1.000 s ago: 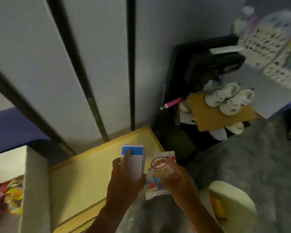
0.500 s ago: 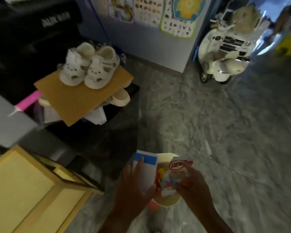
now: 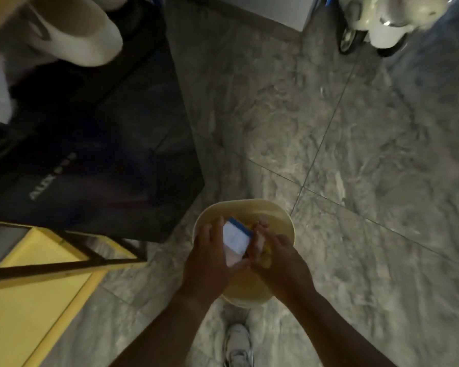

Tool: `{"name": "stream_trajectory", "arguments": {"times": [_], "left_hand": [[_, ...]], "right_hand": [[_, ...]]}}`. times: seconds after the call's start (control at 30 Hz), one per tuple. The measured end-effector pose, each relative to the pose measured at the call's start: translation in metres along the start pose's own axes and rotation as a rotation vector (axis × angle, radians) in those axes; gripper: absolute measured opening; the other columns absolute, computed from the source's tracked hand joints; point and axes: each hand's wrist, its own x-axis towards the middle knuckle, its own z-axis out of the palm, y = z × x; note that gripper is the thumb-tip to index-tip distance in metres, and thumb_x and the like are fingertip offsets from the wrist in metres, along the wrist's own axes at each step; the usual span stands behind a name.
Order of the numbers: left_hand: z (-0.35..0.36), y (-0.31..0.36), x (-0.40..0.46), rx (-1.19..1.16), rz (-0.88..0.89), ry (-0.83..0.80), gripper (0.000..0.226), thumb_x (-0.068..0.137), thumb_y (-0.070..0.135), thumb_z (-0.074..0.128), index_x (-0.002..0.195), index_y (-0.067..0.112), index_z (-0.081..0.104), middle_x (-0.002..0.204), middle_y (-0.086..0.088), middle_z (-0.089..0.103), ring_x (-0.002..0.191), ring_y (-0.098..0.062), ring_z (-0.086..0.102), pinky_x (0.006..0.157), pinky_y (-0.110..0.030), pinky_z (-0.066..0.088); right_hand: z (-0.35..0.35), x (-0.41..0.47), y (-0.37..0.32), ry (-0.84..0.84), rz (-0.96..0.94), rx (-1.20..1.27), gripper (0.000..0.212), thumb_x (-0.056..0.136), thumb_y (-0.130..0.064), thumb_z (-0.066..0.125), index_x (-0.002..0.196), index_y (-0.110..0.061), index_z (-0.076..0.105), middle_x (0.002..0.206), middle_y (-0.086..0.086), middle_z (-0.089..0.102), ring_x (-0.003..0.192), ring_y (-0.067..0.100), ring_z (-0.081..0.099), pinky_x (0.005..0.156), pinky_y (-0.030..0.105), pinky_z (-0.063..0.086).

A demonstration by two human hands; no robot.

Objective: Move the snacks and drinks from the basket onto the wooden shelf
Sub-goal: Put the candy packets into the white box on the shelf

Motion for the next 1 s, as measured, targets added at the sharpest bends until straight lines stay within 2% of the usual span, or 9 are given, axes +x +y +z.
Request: {"name": "stream_trajectory", "arguments": {"times": [0.1, 0.2, 0.27, 0.37, 0.47, 0.57, 0.7, 0.83, 1.0], "left_hand": [[-0.011, 0.001, -0.001, 0.032, 0.031, 0.050, 0.101, 0.073, 0.083, 0.047, 0.152, 0.033, 0.010, 0.157, 0.007, 0.021, 0.139, -0.015, 0.034, 0.103, -0.037, 0.047], [-0.039, 0.009, -0.012, 0.014, 0.102, 0.141, 0.076, 0.085, 0.073, 0.047, 0.148, 0.036, 0.025, 0.150, 0.015, 0.032, 0.133, -0.005, 0.039, 0.104, -0.028, 0.042], [-0.069, 0.016, -0.024, -0.005, 0.128, 0.170, 0.067, 0.087, 0.073, 0.043, 0.145, 0.040, 0.029, 0.145, 0.019, 0.036, 0.129, -0.002, 0.041, 0.103, -0.030, 0.046], [-0.124, 0.017, -0.050, 0.062, 0.116, 0.267, 0.071, 0.089, 0.073, 0.037, 0.149, 0.037, 0.027, 0.154, 0.014, 0.030, 0.139, -0.006, 0.033, 0.110, -0.025, 0.033], [-0.190, 0.006, -0.091, 0.069, 0.095, 0.398, 0.078, 0.088, 0.076, 0.026, 0.152, 0.032, 0.030, 0.158, 0.009, 0.029, 0.143, -0.010, 0.031, 0.113, -0.030, 0.033], [-0.267, -0.017, -0.152, 0.066, 0.067, 0.529, 0.080, 0.087, 0.078, 0.021, 0.150, 0.030, 0.034, 0.154, 0.008, 0.035, 0.140, -0.012, 0.036, 0.110, -0.033, 0.040], [-0.366, -0.072, -0.262, 0.128, -0.002, 0.713, 0.073, 0.088, 0.073, 0.029, 0.149, 0.033, 0.031, 0.154, 0.011, 0.034, 0.141, -0.009, 0.033, 0.108, -0.030, 0.041], [-0.450, -0.145, -0.389, 0.207, -0.155, 0.863, 0.070, 0.090, 0.070, 0.033, 0.146, 0.030, 0.035, 0.150, 0.008, 0.040, 0.137, -0.014, 0.039, 0.105, -0.032, 0.043], [-0.506, -0.230, -0.543, 0.240, -0.382, 0.972, 0.067, 0.090, 0.065, 0.040, 0.143, 0.025, 0.042, 0.145, 0.001, 0.047, 0.131, -0.022, 0.046, 0.106, -0.034, 0.043]], "right_hand": [[-0.003, -0.003, 0.001, 0.030, -0.002, -0.053, 0.074, 0.081, -0.059, 0.066, 0.145, -0.046, 0.033, 0.139, -0.012, 0.050, 0.107, 0.010, 0.057, 0.072, 0.029, 0.053], [-0.017, -0.010, -0.019, 0.086, -0.038, -0.078, 0.060, 0.085, -0.057, 0.061, 0.139, -0.045, 0.039, 0.143, -0.016, 0.046, 0.117, 0.006, 0.050, 0.084, 0.028, 0.051], [-0.031, -0.016, -0.048, 0.117, -0.068, -0.087, 0.058, 0.087, -0.057, 0.060, 0.140, -0.041, 0.041, 0.146, -0.016, 0.042, 0.124, 0.007, 0.045, 0.091, 0.028, 0.047], [-0.054, -0.033, -0.108, 0.170, -0.189, -0.104, 0.059, 0.087, -0.057, 0.060, 0.141, -0.040, 0.041, 0.146, -0.020, 0.042, 0.127, 0.005, 0.042, 0.097, 0.028, 0.045], [-0.066, -0.061, -0.181, 0.183, -0.303, -0.129, 0.059, 0.087, -0.054, 0.062, 0.141, -0.037, 0.046, 0.147, -0.016, 0.045, 0.128, 0.009, 0.046, 0.101, 0.031, 0.046], [-0.062, -0.104, -0.263, 0.197, -0.427, -0.120, 0.066, 0.082, -0.064, 0.056, 0.141, -0.033, 0.051, 0.148, -0.009, 0.048, 0.134, 0.014, 0.044, 0.107, 0.030, 0.037], [-0.036, -0.174, -0.376, 0.072, -0.673, -0.201, 0.067, 0.090, -0.064, 0.050, 0.149, -0.036, 0.035, 0.158, -0.015, 0.030, 0.144, 0.007, 0.026, 0.114, 0.028, 0.027], [0.017, -0.258, -0.487, 0.035, -0.874, -0.190, 0.066, 0.092, -0.064, 0.047, 0.150, -0.035, 0.033, 0.157, -0.015, 0.029, 0.143, 0.007, 0.027, 0.114, 0.032, 0.031], [0.112, -0.368, -0.596, 0.044, -1.114, -0.171, 0.062, 0.088, -0.061, 0.052, 0.143, -0.033, 0.047, 0.149, -0.011, 0.044, 0.136, 0.012, 0.040, 0.106, 0.031, 0.041]]}}
